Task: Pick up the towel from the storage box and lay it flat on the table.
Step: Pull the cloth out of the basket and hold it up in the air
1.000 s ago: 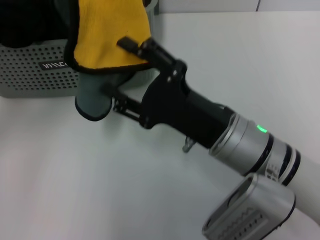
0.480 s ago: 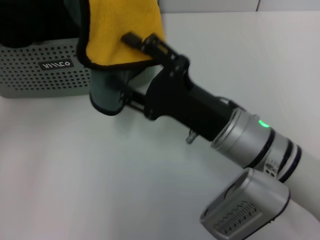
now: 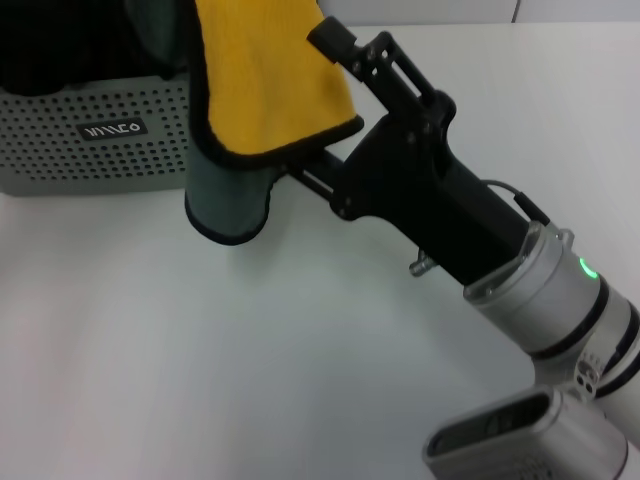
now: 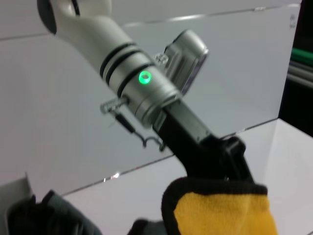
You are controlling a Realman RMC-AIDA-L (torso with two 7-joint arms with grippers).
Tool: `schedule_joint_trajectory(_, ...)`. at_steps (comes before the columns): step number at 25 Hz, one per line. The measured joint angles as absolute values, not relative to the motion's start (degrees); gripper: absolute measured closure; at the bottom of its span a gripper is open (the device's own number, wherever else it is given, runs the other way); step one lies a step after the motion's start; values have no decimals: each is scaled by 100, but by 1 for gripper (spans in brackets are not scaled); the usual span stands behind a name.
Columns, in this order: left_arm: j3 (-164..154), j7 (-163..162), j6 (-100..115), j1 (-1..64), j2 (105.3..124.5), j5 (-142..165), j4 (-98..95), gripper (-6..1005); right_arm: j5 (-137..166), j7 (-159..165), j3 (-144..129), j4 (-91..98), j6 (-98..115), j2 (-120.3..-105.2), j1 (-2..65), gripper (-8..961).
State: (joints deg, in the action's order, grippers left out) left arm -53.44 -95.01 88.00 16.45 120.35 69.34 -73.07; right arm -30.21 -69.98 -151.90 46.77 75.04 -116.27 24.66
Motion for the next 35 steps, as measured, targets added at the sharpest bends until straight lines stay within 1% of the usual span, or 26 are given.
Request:
schedule_joint_trajectory(10, -5395, -9495, 8787, 1664, 12040, 6934, -7141, 939, -2989, -7043, -15548, 4757, 7637, -11628, 2611, 170)
schedule_joint_trajectory(21, -5458, -9477, 8787, 1655, 12033, 6941, -7128, 935, -2988, -6998, -15672, 4822, 7496, -11628, 2827, 220)
schedule_joint_trajectory(26, -5467, -9449, 8789, 1662, 12032, 6940, -7128, 933, -3000, -6993, -15728, 4893, 7434, -11628, 2809, 384)
schedule_joint_trajectory(31, -5466, -9420, 8789, 1660, 12032, 6938, -7125, 932, -3038, -6991, -15807, 4906, 7417, -11628, 2698, 404)
schedule_joint_trajectory(35, -5443, -9414, 8790, 1653, 12032, 6935, -7111, 930, -3045, -6987, -15824, 4993, 7409, -11628, 2565, 485)
